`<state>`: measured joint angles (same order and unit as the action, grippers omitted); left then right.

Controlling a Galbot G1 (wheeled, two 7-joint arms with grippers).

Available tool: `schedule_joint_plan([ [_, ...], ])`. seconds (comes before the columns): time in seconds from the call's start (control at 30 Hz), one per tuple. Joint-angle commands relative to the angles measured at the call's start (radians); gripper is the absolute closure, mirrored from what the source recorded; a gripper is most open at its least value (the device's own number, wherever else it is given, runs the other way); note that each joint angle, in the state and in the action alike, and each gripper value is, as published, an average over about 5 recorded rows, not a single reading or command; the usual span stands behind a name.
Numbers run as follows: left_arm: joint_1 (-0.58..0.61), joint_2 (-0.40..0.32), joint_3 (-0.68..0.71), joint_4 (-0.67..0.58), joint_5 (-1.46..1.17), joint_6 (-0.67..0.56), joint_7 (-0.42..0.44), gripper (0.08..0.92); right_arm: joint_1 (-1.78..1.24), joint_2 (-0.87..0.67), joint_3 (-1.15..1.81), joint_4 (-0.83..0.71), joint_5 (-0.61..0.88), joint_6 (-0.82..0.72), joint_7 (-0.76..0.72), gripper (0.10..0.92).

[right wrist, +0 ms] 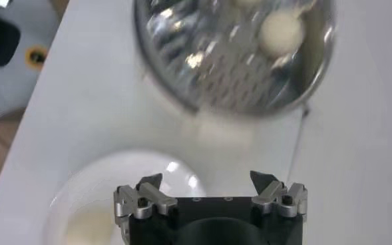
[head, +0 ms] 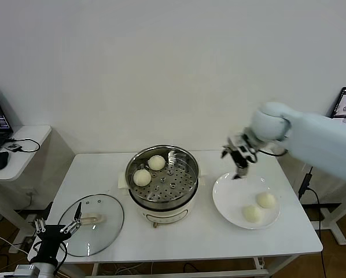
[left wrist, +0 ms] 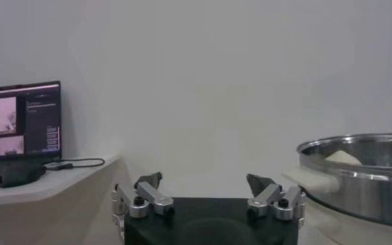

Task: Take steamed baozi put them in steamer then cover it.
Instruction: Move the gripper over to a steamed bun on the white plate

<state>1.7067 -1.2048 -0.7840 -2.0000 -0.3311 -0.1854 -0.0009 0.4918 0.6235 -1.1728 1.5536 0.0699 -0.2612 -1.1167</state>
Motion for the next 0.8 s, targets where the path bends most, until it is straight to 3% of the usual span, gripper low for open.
schedule_joint_plan([
  [0.03, 0.003, -0.001, 0.003, -0.002, 0.002, 0.001, 0.0, 0.177, -0.166, -0.208, 0.072, 0.067, -0.149, 0.058, -0.045, 0.203],
  [0.4, 0.006, 0.001, 0.002, 0.004, 0.008, 0.002, 0.0, 0.177, -0.511, -0.175, 0.296, -0.028, -0.217, 0.024, 0.018, 0.203],
  [0.8, 0.006, -0.002, -0.009, 0.01, 0.006, 0.002, 0.001, 0.177, -0.577, -0.066, 0.316, -0.1, -0.229, 0.01, 0.06, 0.203],
])
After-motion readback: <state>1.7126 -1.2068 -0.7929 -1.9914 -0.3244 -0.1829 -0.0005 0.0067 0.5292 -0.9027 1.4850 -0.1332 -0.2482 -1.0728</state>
